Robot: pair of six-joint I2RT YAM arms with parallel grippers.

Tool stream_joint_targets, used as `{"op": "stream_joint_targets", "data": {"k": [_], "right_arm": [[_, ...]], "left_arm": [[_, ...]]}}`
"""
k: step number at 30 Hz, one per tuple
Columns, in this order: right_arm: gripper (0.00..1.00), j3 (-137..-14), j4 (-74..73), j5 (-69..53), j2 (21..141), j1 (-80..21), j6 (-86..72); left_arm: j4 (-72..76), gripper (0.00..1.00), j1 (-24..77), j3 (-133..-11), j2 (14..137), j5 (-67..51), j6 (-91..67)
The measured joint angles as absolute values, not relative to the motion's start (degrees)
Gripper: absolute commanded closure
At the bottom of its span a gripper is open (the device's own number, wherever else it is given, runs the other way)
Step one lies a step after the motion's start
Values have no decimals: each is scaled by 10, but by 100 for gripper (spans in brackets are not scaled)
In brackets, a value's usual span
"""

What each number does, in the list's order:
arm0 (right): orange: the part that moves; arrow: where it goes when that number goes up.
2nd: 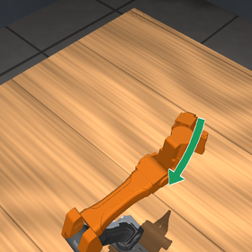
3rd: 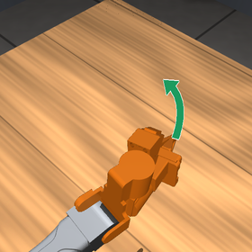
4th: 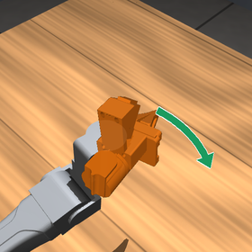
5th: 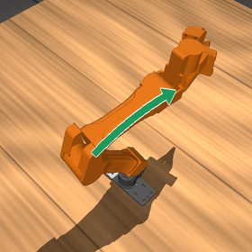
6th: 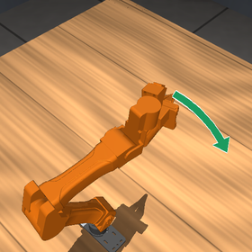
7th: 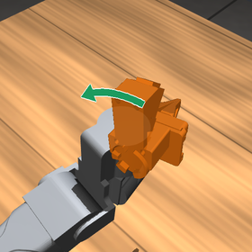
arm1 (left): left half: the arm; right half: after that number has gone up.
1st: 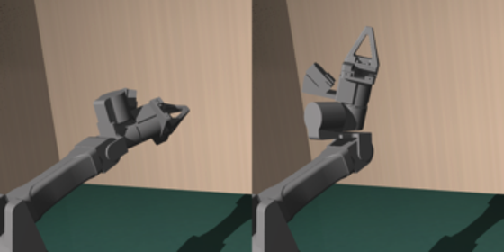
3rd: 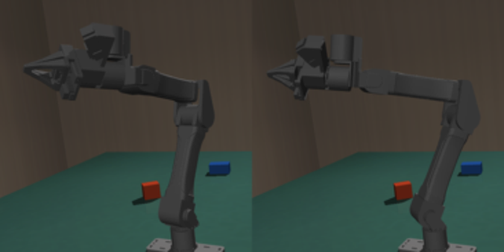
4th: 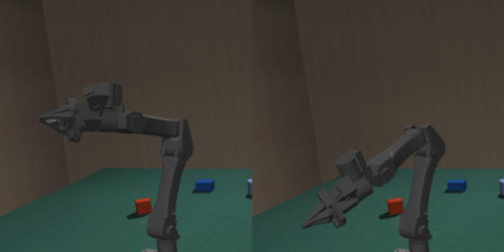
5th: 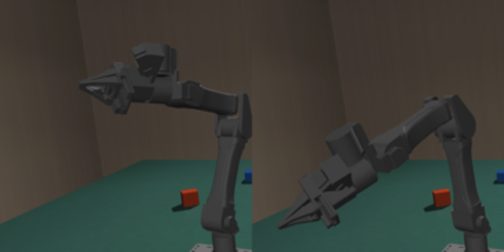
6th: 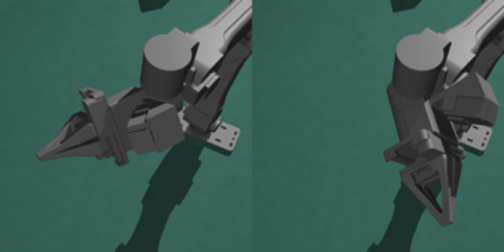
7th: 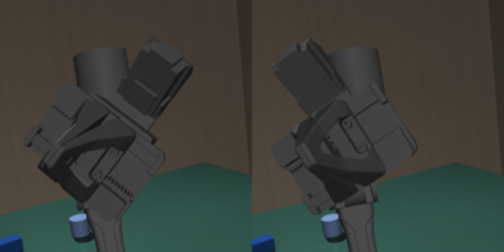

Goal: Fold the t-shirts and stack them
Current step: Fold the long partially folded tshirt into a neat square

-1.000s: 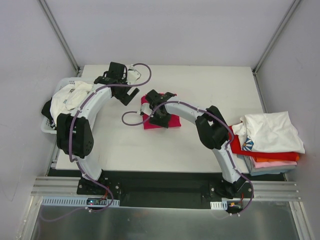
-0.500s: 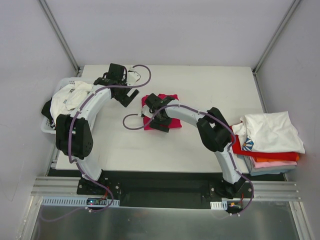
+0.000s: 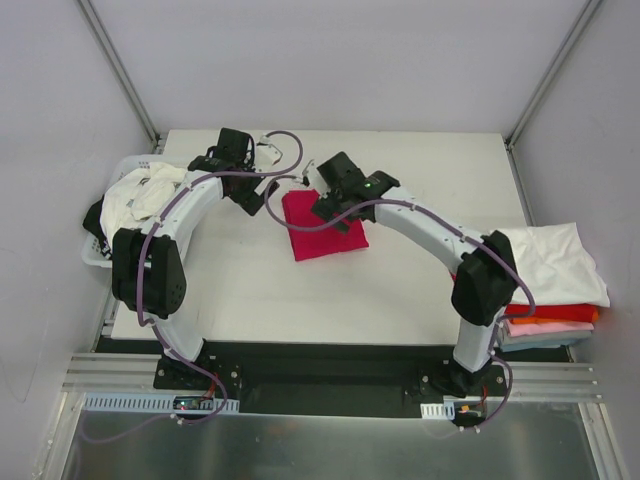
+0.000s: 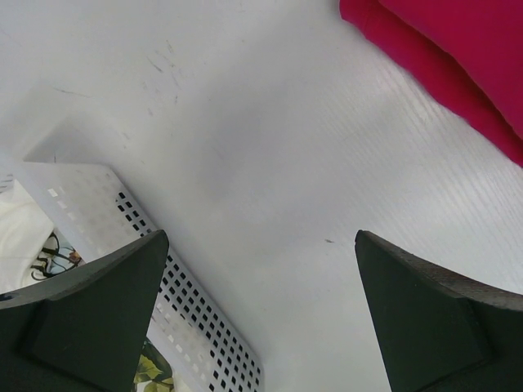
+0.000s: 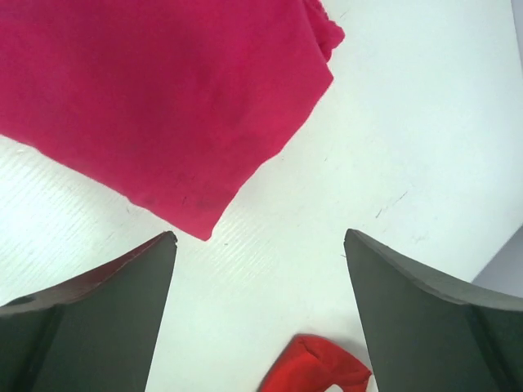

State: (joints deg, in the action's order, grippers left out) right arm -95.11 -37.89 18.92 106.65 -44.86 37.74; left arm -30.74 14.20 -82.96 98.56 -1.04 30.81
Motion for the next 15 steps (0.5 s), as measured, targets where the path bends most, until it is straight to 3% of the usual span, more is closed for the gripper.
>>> {"op": "stream_joint_targets", "data": {"k": [8, 15], "right_arm": [[12, -951, -411, 63, 1019, -381, 321], [12, -996, -449, -87, 1093, -267, 274]], "left_arm": [[-307, 1, 143, -829, 986, -13, 304], [-307, 1, 143, -827, 986, -13, 300]]}}
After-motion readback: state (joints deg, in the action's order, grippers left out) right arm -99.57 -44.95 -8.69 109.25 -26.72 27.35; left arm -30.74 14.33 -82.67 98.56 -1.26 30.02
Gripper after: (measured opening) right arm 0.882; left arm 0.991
